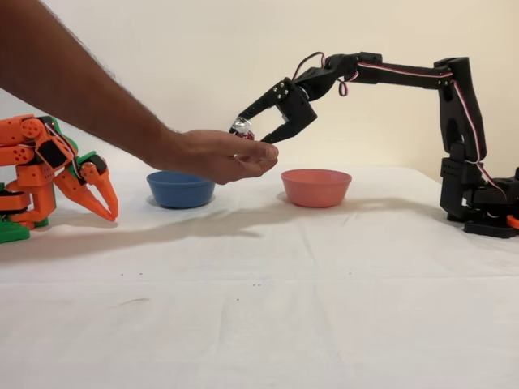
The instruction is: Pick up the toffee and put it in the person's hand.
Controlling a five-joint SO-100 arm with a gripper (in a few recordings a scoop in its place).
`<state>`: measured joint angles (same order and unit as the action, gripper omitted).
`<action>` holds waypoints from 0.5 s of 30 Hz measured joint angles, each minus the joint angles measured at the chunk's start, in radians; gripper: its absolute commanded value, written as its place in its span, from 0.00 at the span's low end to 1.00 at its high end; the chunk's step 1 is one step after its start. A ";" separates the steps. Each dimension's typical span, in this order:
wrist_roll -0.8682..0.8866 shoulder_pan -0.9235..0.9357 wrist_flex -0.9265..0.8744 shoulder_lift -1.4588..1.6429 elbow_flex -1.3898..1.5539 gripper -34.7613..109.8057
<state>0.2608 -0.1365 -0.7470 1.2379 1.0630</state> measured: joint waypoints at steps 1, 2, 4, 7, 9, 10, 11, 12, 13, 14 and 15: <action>0.000 0.003 0.011 -0.011 -0.014 0.36; 0.000 0.003 0.025 -0.023 -0.023 0.36; 0.014 0.009 0.054 -0.044 -0.037 0.36; 0.032 0.017 0.078 -0.071 -0.071 0.36; 0.044 0.021 0.091 -0.086 -0.095 0.36; 0.048 0.023 0.092 -0.087 -0.101 0.36; 0.048 0.025 0.095 -0.091 -0.107 0.36; 0.048 0.025 0.095 -0.095 -0.114 0.36; 0.048 0.025 0.095 -0.098 -0.118 0.36; 0.048 0.023 0.095 -0.103 -0.120 0.36; 0.048 0.021 0.095 -0.114 -0.123 0.36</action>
<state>0.3083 -0.1150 -0.6519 1.1244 0.9403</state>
